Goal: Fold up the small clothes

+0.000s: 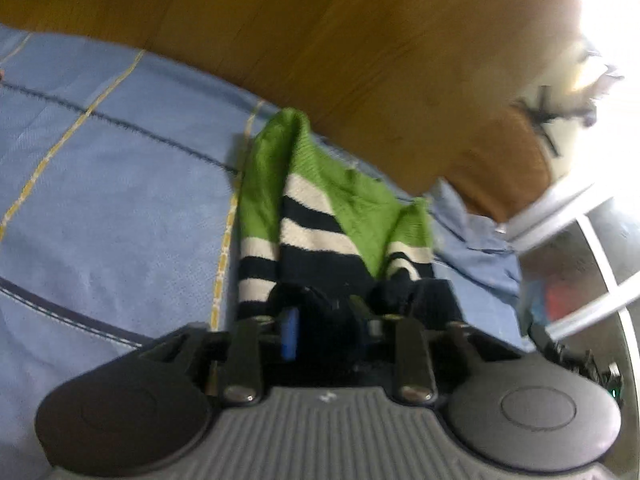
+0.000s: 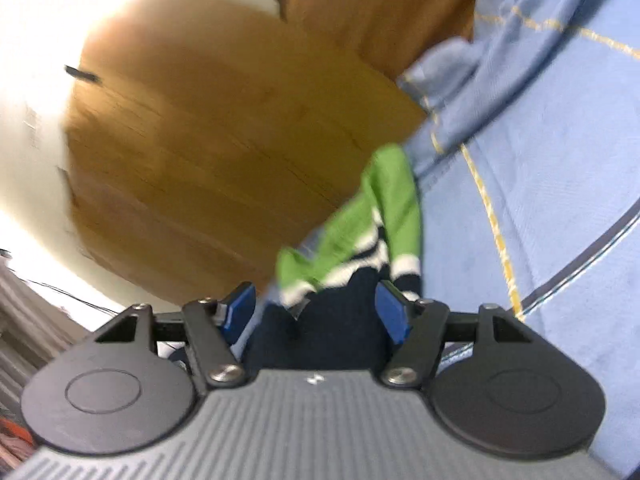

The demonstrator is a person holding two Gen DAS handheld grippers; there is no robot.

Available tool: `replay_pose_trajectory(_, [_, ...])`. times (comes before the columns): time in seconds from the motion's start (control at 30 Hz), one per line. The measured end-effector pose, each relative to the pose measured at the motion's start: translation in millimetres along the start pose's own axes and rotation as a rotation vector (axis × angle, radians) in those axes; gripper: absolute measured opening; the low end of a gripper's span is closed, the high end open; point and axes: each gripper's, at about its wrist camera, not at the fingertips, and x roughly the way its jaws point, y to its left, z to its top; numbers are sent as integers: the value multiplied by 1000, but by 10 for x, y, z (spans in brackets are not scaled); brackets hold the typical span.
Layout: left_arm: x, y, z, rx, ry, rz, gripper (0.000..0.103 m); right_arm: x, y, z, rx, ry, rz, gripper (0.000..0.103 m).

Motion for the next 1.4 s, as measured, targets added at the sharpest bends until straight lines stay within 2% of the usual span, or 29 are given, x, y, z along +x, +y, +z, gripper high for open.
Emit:
replay_pose_trajectory(0.03, [-78,12,-48,7,-30,5,59,-95,2,-3,-20,-24,-13,69])
replay_pose_trajectory(0.07, [-145,16,-79,12,-64,19,73,-158,21,-18,-45,-33,-25,69])
replay_pose_trajectory(0.13, [-282,-14,-151,42,-131,21,82,-183,88,-85,-113,-14,-34,69])
replay_pose_trajectory(0.2, [-359,-20,-165,59,-156,-17,86,-110,150,-182,-195,14,-64,69])
replay_pose_trajectory(0.27, [-348,-60,-161,73,-156,-22,89,55,198,-278,-278,54,-111,66])
replay_pose_trajectory(0.3, [-319,-81,-168,84,-141,-7,88,155,203,-330,-314,81,-137,41])
replay_pose_trajectory(0.33, [-280,-110,-185,99,-119,14,84,241,210,-372,-346,103,-160,15])
replay_pose_trajectory(0.37, [-240,-133,-217,115,-96,34,72,284,222,-401,-378,107,-183,10])
replay_pose_trajectory(0.4, [-220,-142,-267,138,-78,43,62,303,244,-394,-401,66,-197,10])
replay_pose_trajectory(0.43, [-173,-167,-308,165,-67,61,41,272,263,-404,-417,10,-204,10])
replay_pose_trajectory(0.47, [-150,-177,-362,198,-68,98,29,222,264,-403,-420,-46,-222,10])
replay_pose_trajectory(0.5, [-125,-203,-402,229,-82,140,25,192,241,-414,-420,-92,-244,10])
replay_pose_trajectory(0.53, [-95,-215,-437,260,-97,172,20,202,201,-430,-421,-115,-280,10])
replay_pose_trajectory(0.6, [4,-226,-484,303,-101,229,20,332,89,-477,-414,-44,-355,11])
replay_pose_trajectory(0.7, [59,-301,-567,362,-121,300,29,315,194,-522,-461,-27,-373,18])
replay_pose_trajectory(0.73, [35,-317,-577,376,-125,317,37,265,222,-523,-456,-37,-362,20])
replay_pose_trajectory(0.77, [-6,-311,-573,376,-129,327,49,208,221,-515,-436,-50,-346,31])
replay_pose_trajectory(0.8, [-58,-288,-564,363,-132,325,54,128,215,-501,-400,-56,-325,46])
replay_pose_trajectory(0.87, [-186,-201,-537,312,-129,289,76,-27,179,-453,-300,-51,-279,53])
replay_pose_trajectory(0.93, [-363,-66,-544,235,-115,225,97,-238,125,-438,-187,-24,-212,54])
replay_pose_trajectory(0.97, [-450,13,-564,187,-106,180,100,-323,84,-435,-135,-8,-192,58])
replay_pose_trajectory(1.0, [-514,91,-584,137,-88,132,101,-396,49,-438,-83,11,-175,64])
replay_pose_trajectory(1.1, [-579,283,-649,-13,-24,-7,103,-624,-74,-498,70,77,-126,67])
replay_pose_trajectory(1.2, [-487,403,-726,-139,37,-124,103,-685,-138,-571,161,129,-125,70])
replay_pose_trajectory(1.3, [-288,426,-776,-205,83,-169,103,-545,-132,-635,192,181,-158,69])
replay_pose_trajectory(1.4, [-186,377,-743,-219,67,-179,103,-327,-43,-653,186,173,-188,70])
